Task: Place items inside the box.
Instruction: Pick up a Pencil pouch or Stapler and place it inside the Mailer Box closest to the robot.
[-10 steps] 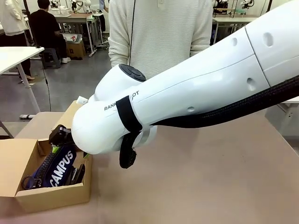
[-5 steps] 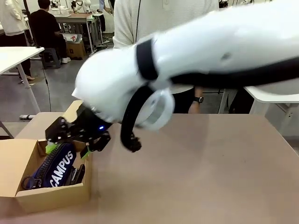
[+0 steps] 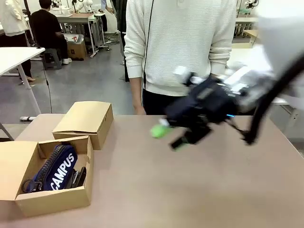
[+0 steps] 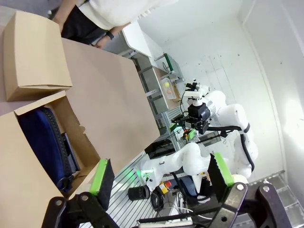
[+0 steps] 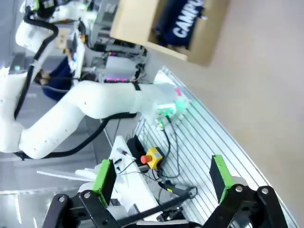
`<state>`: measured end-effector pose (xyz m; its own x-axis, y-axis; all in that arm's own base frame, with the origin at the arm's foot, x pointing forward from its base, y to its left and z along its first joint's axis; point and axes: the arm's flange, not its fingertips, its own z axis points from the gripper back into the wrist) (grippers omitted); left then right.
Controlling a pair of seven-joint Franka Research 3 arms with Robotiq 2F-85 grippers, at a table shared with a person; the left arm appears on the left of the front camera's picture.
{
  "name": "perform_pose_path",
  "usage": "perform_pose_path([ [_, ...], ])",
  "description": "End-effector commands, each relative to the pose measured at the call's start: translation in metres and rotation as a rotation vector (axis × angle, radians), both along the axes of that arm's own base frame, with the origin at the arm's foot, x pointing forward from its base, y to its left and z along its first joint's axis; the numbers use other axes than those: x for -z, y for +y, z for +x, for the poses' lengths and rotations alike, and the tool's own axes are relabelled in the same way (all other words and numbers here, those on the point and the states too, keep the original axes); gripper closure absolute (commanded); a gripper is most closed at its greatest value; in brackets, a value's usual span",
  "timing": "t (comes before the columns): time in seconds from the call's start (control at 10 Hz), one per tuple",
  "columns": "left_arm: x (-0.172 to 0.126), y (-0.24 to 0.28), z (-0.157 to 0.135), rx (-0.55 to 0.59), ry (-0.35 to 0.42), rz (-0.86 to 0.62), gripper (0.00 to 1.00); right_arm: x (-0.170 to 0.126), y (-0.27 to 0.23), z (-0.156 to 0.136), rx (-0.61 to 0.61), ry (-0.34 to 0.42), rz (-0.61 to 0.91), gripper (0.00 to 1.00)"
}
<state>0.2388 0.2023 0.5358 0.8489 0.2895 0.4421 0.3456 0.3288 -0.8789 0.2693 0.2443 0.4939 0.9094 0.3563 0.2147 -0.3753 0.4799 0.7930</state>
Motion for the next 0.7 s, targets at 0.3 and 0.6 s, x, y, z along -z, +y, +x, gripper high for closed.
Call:
perform_pose_path([
  [0.3, 0.000, 0.000, -0.002, 0.008, -0.021, 0.000, 0.00, 0.007, -0.034, -0.008, 0.062, -0.016, 0.002, 0.00],
  [0.6, 0.000, 0.000, -0.002, 0.008, -0.021, 0.000, 0.00, -0.008, -0.049, 0.017, 0.174, -0.022, 0.093, 0.00],
])
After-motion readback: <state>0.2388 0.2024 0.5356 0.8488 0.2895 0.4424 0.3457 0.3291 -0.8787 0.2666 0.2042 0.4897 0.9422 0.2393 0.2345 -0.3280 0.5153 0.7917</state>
